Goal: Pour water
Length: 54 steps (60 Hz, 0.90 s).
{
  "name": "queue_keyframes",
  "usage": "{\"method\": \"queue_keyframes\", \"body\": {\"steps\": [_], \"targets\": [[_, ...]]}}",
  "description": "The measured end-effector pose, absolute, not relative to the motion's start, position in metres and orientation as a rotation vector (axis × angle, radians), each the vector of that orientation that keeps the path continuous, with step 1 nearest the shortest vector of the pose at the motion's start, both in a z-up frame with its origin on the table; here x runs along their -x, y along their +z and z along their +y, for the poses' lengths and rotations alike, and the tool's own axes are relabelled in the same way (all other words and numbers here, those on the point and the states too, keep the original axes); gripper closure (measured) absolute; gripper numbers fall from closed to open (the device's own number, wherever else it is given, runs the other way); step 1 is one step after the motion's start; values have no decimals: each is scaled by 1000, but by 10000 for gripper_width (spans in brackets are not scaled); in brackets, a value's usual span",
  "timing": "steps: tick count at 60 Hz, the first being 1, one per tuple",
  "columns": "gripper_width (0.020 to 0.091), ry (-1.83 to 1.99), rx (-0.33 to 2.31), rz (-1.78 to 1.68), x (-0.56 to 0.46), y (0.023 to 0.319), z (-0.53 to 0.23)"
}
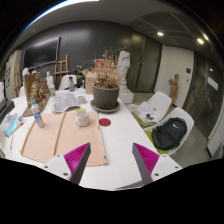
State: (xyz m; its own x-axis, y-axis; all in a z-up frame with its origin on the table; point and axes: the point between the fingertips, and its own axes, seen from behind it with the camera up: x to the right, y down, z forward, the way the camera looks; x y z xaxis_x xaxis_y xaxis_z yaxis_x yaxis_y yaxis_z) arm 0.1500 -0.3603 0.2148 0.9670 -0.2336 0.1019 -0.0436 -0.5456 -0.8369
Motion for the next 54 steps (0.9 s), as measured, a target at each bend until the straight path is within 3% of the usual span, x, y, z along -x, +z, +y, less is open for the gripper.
{"method": "queue_keyframes", "body": {"steps": [7, 32, 43, 54], "targets": [[248, -184, 2150, 146, -116, 211, -347], [247, 32, 2131, -73, 173, 161, -254], [248, 50, 2037, -90, 268, 132, -175], [248, 55, 1962, -51, 302, 109, -79]]}}
